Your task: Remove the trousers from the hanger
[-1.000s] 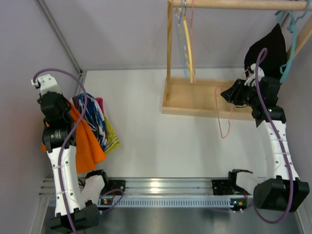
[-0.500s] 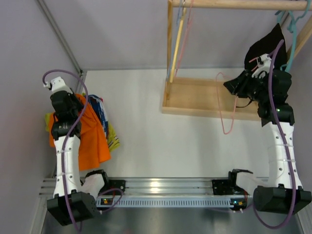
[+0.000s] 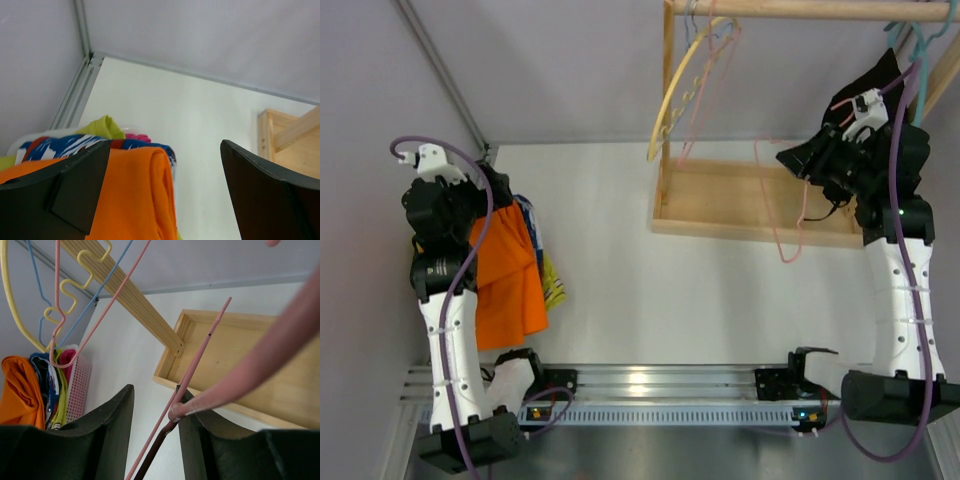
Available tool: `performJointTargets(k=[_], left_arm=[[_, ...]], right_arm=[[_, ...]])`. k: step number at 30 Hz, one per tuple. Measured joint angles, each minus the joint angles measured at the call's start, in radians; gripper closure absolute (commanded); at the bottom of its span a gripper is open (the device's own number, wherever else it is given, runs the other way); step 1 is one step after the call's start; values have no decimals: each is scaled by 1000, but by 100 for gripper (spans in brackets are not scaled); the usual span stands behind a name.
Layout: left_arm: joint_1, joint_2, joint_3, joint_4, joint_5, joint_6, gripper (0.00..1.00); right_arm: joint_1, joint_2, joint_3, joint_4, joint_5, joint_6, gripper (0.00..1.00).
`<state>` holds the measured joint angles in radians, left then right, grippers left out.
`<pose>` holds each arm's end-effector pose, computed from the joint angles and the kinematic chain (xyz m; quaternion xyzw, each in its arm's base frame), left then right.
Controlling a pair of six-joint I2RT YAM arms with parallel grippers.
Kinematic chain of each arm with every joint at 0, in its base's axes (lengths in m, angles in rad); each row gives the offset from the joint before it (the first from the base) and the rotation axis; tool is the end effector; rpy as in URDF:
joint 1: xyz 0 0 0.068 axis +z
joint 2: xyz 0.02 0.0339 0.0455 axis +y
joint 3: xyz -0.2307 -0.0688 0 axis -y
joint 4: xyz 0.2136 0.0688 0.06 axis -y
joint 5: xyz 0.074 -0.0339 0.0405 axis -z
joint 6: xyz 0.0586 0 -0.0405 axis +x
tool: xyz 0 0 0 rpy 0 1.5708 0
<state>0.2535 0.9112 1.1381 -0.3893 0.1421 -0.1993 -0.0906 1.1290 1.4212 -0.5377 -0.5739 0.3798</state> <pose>0.1991 0.0430 0.3810 -0.1259 0.7511 -0.0366 0.6470 0.2301 0.0110 0.4111 0.0069 0.7759 0.3058 0.5517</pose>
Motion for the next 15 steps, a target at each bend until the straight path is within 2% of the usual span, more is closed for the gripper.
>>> performJointTargets(k=[6, 11, 15], left_arm=[[0, -62, 65, 6, 153, 46, 1], [0, -74, 81, 8, 251, 77, 1], [0, -71, 91, 8, 291, 79, 2]], right_arm=[[56, 74, 108, -42, 3, -26, 100], [74, 157, 239, -63, -12, -125, 100], [75, 275, 424, -141, -23, -232, 100]])
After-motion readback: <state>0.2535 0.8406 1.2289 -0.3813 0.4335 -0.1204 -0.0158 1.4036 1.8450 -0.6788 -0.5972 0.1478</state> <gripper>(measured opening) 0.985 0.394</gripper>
